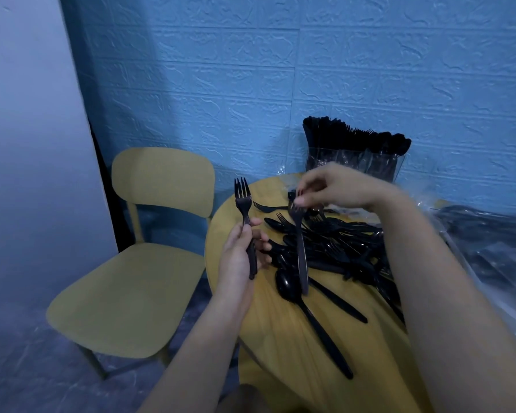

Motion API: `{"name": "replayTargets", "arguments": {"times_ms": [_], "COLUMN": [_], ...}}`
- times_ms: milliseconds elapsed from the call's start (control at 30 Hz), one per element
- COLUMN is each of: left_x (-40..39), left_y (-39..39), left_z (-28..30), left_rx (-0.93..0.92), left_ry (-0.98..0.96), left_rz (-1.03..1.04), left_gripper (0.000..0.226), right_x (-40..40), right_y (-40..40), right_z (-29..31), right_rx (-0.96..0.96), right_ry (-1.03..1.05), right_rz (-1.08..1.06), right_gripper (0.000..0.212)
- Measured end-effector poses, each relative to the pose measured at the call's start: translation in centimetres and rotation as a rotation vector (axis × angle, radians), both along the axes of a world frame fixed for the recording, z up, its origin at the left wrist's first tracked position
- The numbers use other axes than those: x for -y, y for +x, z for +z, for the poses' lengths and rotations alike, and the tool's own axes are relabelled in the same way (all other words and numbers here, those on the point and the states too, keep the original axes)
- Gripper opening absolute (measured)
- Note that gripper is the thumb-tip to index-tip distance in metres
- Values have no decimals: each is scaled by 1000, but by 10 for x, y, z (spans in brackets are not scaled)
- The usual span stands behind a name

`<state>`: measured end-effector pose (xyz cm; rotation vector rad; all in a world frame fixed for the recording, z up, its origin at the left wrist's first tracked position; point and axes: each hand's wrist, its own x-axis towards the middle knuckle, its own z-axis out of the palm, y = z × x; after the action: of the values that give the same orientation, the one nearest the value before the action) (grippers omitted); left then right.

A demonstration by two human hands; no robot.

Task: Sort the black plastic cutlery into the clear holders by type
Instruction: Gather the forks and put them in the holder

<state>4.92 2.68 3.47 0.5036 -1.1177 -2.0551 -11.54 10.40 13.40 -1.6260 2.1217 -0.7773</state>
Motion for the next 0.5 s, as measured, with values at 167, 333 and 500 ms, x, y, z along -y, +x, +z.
{"name": "replayTargets", "arguments": {"times_ms": [167,333,500], "left_x": [-1,-3,4], "left_y": [2,3,1], "left_z": [3,0,-4], "left_rx": [-67,15,-2], "left_ry": [15,-73,6], "left_rz": [-64,-125,-83], "left_gripper": [26,24,27], "right_x": [7,38,41], "right_y": [11,30,29], "right_z": [4,-15,-23], "right_rx": [127,-142,-168], "right_ry": [-291,-362,-313], "right_rz": [-71,-139,-161], "right_gripper": [4,9,21]}}
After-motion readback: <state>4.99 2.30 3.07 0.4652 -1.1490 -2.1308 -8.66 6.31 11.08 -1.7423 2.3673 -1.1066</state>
